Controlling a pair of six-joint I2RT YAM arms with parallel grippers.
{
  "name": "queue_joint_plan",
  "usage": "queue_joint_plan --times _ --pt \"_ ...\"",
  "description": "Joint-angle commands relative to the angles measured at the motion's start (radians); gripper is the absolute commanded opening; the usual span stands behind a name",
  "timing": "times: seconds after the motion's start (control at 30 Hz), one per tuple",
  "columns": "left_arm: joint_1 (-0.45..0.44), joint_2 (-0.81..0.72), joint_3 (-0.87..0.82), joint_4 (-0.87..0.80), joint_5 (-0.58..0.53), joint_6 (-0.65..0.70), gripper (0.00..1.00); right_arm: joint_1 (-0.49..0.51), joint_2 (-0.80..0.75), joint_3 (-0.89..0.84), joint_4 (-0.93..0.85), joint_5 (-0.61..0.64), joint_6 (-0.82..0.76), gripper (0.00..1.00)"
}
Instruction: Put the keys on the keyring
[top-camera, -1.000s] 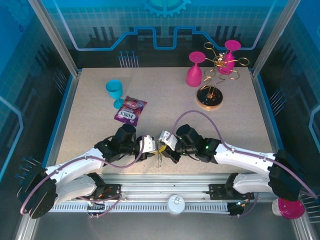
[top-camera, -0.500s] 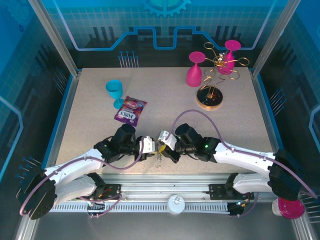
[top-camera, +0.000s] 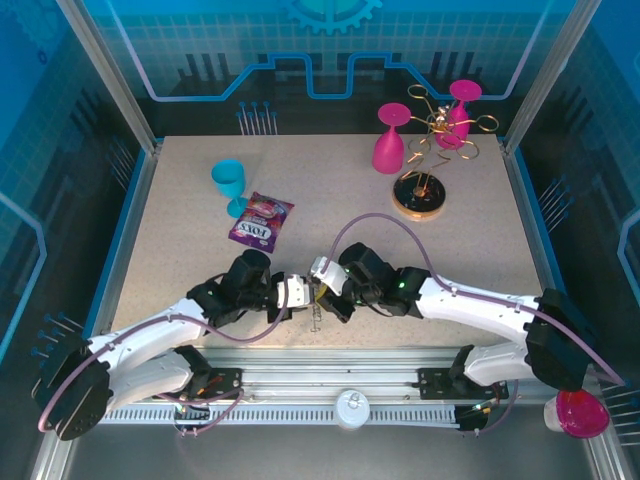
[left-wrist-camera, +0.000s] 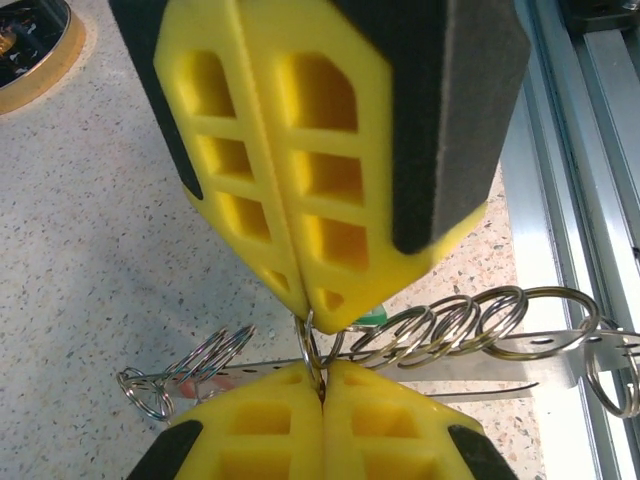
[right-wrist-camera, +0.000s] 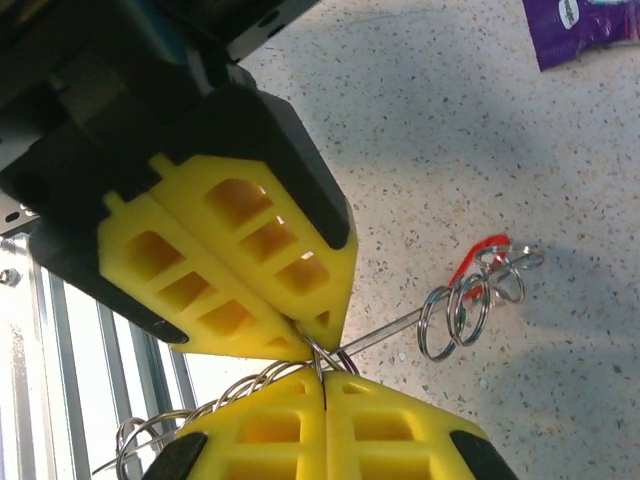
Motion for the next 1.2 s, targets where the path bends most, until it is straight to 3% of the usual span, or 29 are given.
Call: queue_joint_plan --times 0.0,0.3,1.17 --pt "-0.044 -0.036 -0.011 0.042 0.094 0.05 0.0 -0.004 0.021 0.053 0.017 0.109 0.07 0.0" --pt "-0.045 -0.065 -0.033 0.088 0.038 0.045 0.0 -0.024 -0.021 0.008 -0.002 0.144 0.145 0.0" --pt "-0.046 -0.105 -0.07 0.169 -0.042 0.037 0.0 -0.035 -0.173 -0.132 0.114 0.015 0.119 0.0"
